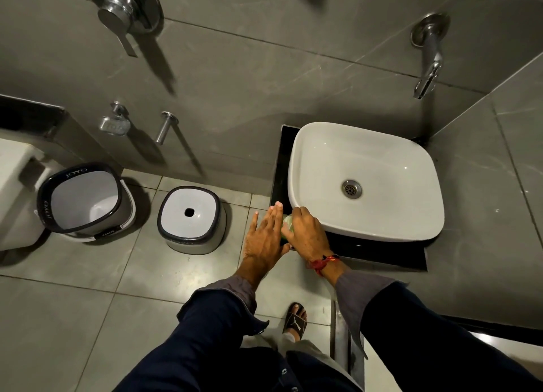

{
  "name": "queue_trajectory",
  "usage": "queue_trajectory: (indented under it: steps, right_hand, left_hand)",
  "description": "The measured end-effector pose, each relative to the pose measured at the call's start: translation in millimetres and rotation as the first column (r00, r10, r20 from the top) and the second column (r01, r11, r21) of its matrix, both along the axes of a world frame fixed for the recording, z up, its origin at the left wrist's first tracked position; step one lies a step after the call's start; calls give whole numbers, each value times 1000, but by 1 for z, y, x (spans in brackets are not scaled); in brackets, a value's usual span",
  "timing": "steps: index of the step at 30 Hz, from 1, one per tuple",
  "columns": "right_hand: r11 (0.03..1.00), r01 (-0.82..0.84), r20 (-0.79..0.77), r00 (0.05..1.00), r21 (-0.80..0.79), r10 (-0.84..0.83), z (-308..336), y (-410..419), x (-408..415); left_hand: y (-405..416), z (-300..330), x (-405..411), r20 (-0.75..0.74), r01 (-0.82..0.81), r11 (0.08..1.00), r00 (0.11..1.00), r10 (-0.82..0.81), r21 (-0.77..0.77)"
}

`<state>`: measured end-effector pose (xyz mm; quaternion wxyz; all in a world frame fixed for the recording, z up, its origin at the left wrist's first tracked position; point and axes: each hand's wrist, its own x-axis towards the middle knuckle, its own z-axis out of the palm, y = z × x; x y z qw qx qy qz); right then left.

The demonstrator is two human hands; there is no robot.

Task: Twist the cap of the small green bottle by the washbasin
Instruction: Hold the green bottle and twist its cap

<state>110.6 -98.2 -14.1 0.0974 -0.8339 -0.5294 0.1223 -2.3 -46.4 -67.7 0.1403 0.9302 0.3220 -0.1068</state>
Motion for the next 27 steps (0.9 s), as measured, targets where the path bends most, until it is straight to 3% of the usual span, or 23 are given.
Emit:
queue_trajectory:
  steps: [4,8,12,19,23,27]
  right_hand:
    - [1000,28,-13,1000,12,-27,-2,-4,-3]
    - [991,72,-171,984,117,-51,-6,-13,-4]
    - [989,100,-246,967,109,-70,-6,-9,1]
    - [997,36,-178,984,74,-22,-6,-3,12]
    - [988,150,-91,984,-19,-151,-5,2,6]
    - [960,260,-177,954,99,-241,-4,-4,-7]
  left_hand:
    - [0,-1,0,-7,1,1000,1000,-1,0]
    - [-1,-2,-1,23,-15,1000,1000,16,-11]
    - [0,-8,-10,103,24,999,994,-20,-35]
    - [-5,-14,-17,120,-8,999,993,12,-41]
    - [-6,-11,-16,80,-8,999,997,11,-44]
    - [-6,-8,-17,61,13,1000,998,-12,-24]
